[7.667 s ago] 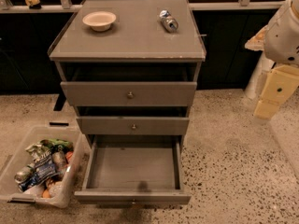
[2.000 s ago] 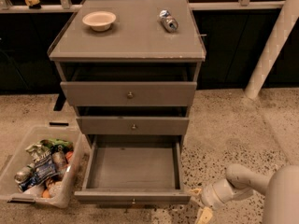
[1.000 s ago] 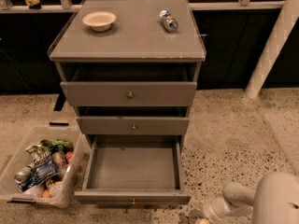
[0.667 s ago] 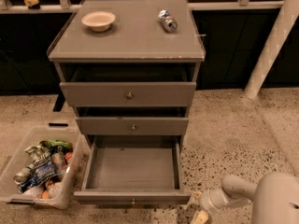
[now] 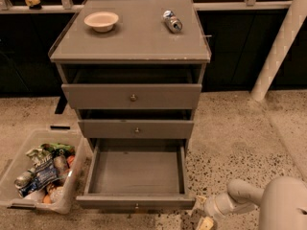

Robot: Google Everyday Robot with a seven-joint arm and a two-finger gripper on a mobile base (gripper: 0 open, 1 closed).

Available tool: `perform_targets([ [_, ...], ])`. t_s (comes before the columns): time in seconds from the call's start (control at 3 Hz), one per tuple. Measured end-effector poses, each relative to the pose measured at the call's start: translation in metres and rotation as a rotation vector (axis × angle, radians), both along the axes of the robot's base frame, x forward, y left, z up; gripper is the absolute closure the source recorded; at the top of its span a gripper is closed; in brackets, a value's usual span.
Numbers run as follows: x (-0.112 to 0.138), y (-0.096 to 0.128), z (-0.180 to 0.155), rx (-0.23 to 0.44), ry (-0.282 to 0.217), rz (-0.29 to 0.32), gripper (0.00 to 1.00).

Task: Close bottom drawer

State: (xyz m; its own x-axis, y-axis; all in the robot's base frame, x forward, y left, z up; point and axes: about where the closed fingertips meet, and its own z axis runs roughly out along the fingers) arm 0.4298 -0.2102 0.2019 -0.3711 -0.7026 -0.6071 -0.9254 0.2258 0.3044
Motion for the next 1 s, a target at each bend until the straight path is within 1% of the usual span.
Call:
perform_targets([
  [0.33, -0.014, -0.008, -0.004, -0.017, 0.008, -0.048, 0.0],
  [0.67, -0.034, -0.017, 0.014, -0.025, -0.083, -0.133, 0.0],
  [1.0, -0.065, -0.028, 0.005, -0.042, -0.078, -0.207, 0.0],
])
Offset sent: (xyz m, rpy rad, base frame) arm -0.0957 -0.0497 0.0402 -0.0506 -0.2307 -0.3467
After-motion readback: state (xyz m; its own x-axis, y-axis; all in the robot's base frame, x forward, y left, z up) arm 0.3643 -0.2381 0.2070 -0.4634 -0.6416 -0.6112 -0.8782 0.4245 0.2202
